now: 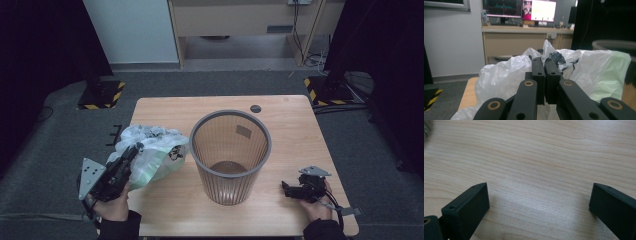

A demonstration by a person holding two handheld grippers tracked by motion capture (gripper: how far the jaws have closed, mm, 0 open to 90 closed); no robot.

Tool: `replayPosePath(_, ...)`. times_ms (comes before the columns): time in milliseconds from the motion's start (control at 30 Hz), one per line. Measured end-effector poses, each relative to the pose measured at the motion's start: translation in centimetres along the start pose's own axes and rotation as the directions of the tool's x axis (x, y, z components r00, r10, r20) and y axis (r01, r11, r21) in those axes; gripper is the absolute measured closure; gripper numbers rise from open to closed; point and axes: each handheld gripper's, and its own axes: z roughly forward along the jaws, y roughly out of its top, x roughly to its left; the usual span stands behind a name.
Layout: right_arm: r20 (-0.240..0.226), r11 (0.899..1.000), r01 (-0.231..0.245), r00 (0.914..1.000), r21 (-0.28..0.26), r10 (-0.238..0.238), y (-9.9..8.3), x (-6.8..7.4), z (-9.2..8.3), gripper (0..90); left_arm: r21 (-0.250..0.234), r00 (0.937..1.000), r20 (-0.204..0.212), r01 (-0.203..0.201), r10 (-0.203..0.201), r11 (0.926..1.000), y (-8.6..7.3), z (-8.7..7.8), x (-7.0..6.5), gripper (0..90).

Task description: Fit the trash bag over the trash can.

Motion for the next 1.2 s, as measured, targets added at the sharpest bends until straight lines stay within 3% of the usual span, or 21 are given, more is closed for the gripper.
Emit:
replayPosePath(200, 0.000, 1.000, 0.000, 1.0000, 0.000, 0.000, 0.0, 0.0, 0.0, 2.7, -0.071, 0.9992, 0.001, 0.039, -0.039, 0.9967, 2.6, -0.2, 0.2, 88.3)
replayPosePath(433, 0.000, 1.000, 0.001, 1.0000, 0.000, -0.001, 0.0, 0.0, 0.0, 2.7, -0.135, 0.9986, 0.018, 0.051, -0.049, 0.9896, 4.9, -0.1, -0.6, 88.3)
replayPosePath(733, -0.001, 1.000, 0.001, 1.0000, 0.000, -0.001, 0.0, 0.0, 0.0, 2.7, -0.202, 0.9974, 0.071, 0.028, -0.014, 0.9791, 6.7, 0.6, -4.2, 88.3)
replayPosePath(1033, -0.003, 1.000, -0.001, 1.0000, 0.001, 0.001, 0.0, 0.1, 0.0, 2.7, -0.234, 0.9884, 0.152, 0.044, -0.008, 0.9713, 7.9, 1.8, -7.6, 88.3)
replayPosePath(1200, -0.002, 1.000, 0.002, 1.0000, 0.000, -0.002, 0.0, 0.0, 0.0, 2.7, -0.229, 0.9768, 0.213, 0.031, 0.019, 0.9730, 8.3, 2.5, -9.7, 88.3)
